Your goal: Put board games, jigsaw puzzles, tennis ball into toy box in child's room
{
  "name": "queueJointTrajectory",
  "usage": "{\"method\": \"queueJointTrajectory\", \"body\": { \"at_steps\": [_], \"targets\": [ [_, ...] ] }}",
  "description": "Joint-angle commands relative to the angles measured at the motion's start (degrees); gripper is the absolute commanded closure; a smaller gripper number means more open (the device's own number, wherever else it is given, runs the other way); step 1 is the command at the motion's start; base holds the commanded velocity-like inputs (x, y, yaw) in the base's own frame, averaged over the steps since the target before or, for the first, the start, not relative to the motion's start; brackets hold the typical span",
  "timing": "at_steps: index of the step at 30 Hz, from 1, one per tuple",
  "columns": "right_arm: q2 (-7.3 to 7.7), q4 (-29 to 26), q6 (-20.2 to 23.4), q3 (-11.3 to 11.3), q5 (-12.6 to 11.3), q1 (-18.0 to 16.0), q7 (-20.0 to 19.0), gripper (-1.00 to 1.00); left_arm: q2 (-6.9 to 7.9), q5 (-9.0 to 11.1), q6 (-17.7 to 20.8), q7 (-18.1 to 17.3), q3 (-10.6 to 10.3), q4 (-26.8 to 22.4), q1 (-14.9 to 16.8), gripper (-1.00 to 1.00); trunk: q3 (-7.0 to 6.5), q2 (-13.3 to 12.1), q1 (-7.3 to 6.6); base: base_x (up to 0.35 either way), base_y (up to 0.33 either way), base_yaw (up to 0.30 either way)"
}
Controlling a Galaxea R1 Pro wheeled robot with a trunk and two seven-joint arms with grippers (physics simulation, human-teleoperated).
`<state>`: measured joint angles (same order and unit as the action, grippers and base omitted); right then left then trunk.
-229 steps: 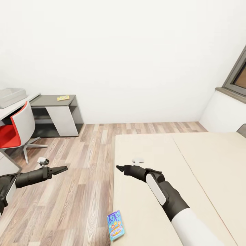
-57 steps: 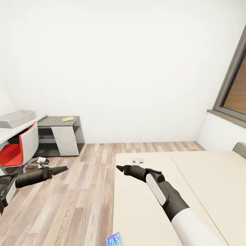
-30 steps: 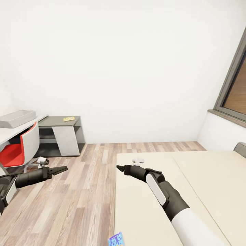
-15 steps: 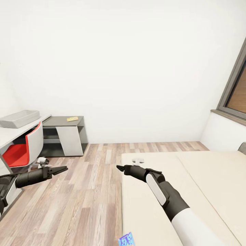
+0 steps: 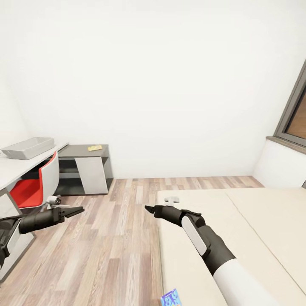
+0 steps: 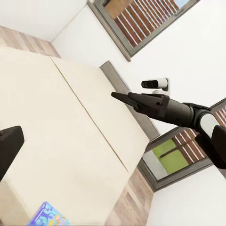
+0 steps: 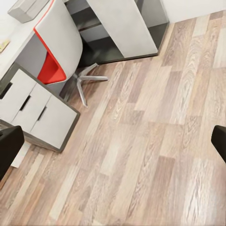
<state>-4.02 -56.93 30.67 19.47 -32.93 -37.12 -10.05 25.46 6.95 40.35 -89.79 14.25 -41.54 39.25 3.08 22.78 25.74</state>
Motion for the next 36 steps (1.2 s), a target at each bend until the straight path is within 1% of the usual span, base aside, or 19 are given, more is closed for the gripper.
{"method": "queueJointTrajectory", "body": {
  "at_steps": [1, 21, 25, 36],
  "targets": [
    [-0.02, -0.03, 0.26, -0.04, -0.08, -0.06, -0.06, -1.0, 0.02, 0.04, 0.61, -0.21, -0.01, 0.02, 0.04, -1.0, 0.14, 0.14, 0.04, 0.0, 0.21, 0.0],
    [-0.04, -0.03, 0.13, -0.04, -0.04, -0.04, 0.03, -1.0, 0.03, -0.01, 0.61, -0.21, -0.01, 0.03, 0.04, -1.0, 0.14, 0.14, 0.04, 0.0, 0.243, -0.005],
    [-0.02, -0.03, 0.16, -0.04, -0.08, -0.05, 0.0, -1.0, 0.03, -0.01, 0.61, -0.21, -0.01, 0.02, 0.04, -1.0, 0.14, 0.14, 0.04, 0.0, 0.28, -0.17],
    [-0.08, -0.03, 0.18, -0.04, -0.05, -0.06, -0.06, -1.0, 0.03, -0.01, 0.61, -0.21, -0.01, 0.02, 0.04, -1.0, 0.14, 0.14, 0.04, 0.035, 0.282, -0.252]
  ]
}}
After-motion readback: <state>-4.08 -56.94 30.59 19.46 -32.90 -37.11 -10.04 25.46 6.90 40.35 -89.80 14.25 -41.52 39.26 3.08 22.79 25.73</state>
